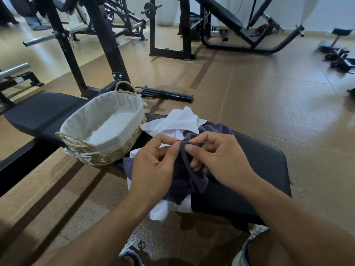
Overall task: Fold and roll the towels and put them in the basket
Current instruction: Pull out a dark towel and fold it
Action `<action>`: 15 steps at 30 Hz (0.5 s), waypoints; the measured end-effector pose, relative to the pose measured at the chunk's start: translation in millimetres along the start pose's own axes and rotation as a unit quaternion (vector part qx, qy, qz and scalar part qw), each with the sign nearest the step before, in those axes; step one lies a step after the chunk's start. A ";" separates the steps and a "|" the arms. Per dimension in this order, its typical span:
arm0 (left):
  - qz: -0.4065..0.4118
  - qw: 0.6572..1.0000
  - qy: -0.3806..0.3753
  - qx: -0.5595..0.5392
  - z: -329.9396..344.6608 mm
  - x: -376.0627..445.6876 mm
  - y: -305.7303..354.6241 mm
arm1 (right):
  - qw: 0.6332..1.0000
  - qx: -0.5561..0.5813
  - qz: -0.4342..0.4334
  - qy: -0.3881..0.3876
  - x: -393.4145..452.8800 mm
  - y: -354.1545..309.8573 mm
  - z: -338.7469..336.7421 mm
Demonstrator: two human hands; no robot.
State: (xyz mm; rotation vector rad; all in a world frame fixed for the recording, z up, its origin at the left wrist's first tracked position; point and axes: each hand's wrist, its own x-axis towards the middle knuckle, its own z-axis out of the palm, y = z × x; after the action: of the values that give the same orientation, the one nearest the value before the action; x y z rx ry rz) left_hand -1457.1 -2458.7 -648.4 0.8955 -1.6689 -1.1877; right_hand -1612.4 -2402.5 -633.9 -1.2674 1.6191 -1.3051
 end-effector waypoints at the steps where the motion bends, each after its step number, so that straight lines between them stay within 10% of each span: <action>1: -0.004 1.000 0.000 -0.009 0.9 -1.1 -0.9 | 1.000 0.003 0.002 0.004 0.0 -0.3 0.2; 15: -0.050 0.994 -0.016 -0.093 6.0 -2.3 0.5 | 0.999 -0.044 -0.027 -0.011 0.3 -2.4 -5.7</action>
State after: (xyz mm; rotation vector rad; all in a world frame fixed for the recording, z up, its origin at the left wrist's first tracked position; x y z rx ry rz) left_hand -1461.8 -2454.5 -649.4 0.8554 -1.5239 -1.4070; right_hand -1617.1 -2401.2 -630.1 -1.3813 1.6537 -1.2600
